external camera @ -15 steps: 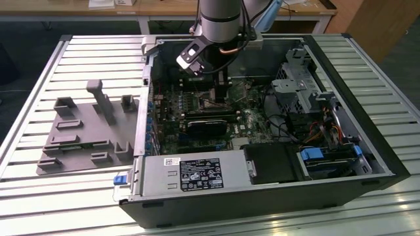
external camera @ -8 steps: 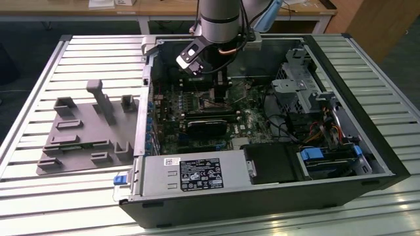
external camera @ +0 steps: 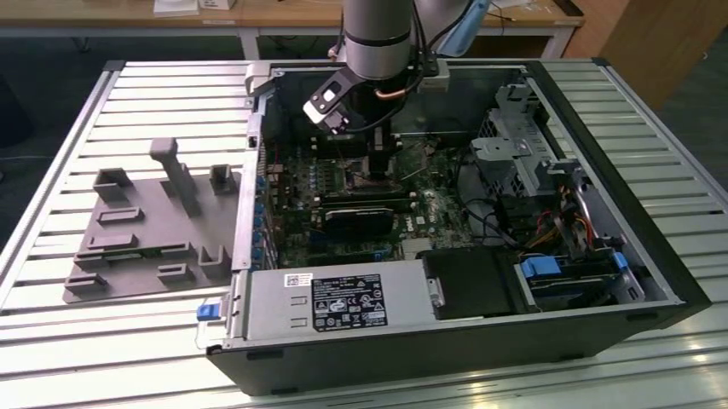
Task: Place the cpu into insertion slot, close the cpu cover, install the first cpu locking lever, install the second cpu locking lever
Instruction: 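Place the cpu into insertion slot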
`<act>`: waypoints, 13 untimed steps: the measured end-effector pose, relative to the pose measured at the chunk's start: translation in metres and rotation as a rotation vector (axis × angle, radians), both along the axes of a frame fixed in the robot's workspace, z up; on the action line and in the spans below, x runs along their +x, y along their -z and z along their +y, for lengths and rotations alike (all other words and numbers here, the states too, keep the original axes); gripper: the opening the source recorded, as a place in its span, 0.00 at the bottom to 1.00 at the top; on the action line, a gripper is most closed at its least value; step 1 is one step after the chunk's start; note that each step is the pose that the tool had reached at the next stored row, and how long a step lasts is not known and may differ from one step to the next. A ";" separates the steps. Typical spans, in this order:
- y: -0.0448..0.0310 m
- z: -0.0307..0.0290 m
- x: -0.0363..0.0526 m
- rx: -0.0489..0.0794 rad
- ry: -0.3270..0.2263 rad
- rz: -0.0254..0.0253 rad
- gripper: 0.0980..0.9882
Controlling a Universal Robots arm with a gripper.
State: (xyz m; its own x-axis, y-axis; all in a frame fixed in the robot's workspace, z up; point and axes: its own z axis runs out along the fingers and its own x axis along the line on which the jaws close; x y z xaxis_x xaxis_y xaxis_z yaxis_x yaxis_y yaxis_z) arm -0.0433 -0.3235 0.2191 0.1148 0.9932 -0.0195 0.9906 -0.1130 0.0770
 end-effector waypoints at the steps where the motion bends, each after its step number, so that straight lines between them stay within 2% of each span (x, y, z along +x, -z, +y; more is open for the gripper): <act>1: 0.0006 0.0000 -0.0007 0.000 -0.004 -0.0003 0.49; 9: 0.0043 0.0000 -0.0027 0.000 -0.066 -0.0007 0.49; 13: 0.0055 0.0004 -0.0053 -0.001 -0.073 -0.0006 0.49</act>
State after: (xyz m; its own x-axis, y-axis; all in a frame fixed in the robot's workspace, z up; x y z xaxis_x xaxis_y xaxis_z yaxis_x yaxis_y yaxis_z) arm -0.0486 -0.3231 0.2136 0.0425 0.9989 -0.0200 0.9961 -0.0408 0.0777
